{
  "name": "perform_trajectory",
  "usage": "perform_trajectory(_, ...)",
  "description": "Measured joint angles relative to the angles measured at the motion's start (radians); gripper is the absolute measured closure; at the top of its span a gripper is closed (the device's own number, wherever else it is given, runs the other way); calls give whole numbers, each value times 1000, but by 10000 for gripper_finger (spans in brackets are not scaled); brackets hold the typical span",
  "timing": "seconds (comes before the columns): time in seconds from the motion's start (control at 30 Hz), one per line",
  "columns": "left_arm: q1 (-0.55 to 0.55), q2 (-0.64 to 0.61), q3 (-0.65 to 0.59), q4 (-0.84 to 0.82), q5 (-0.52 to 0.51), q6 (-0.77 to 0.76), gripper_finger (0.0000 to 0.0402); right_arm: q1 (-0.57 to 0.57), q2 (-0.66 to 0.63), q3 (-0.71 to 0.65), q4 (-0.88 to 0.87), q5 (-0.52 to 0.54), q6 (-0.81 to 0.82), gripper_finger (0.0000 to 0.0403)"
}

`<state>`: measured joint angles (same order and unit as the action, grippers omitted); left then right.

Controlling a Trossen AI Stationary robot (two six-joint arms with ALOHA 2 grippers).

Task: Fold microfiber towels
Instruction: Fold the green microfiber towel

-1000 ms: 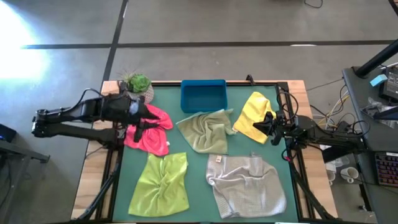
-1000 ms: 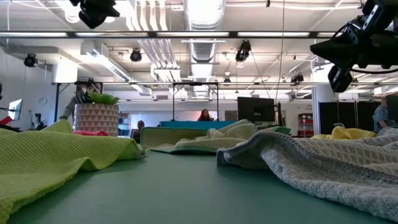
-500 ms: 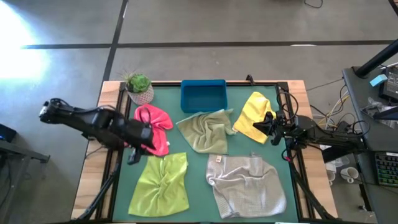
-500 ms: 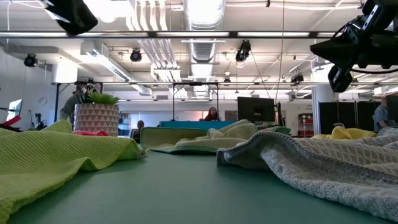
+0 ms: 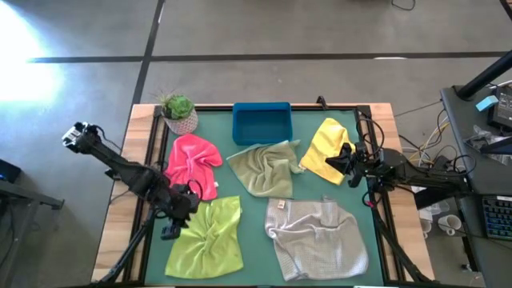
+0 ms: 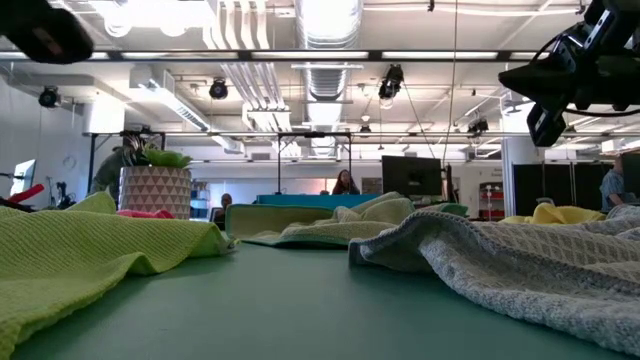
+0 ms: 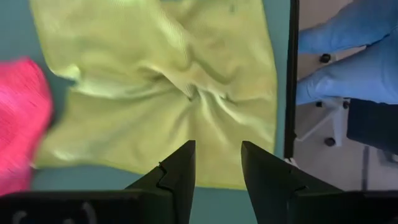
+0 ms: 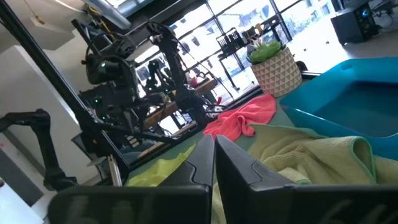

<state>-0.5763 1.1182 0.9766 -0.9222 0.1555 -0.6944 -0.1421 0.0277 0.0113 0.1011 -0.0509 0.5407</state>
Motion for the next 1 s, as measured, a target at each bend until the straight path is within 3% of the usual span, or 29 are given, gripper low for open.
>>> perform_trajectory(0.23, -157, 45, 12, 7, 3, -158, 288, 0, 0, 0, 0, 0, 0, 394)
perform_trajectory(0.5, -273, 129, 20, 32, 3, -217, 288, 0, 0, 0, 1, 0, 19, 394)
perform_trajectory(1.0, -312, 198, 129, 105, 7, -262, 288, 0, 0, 0, 1, 0, 43, 394)
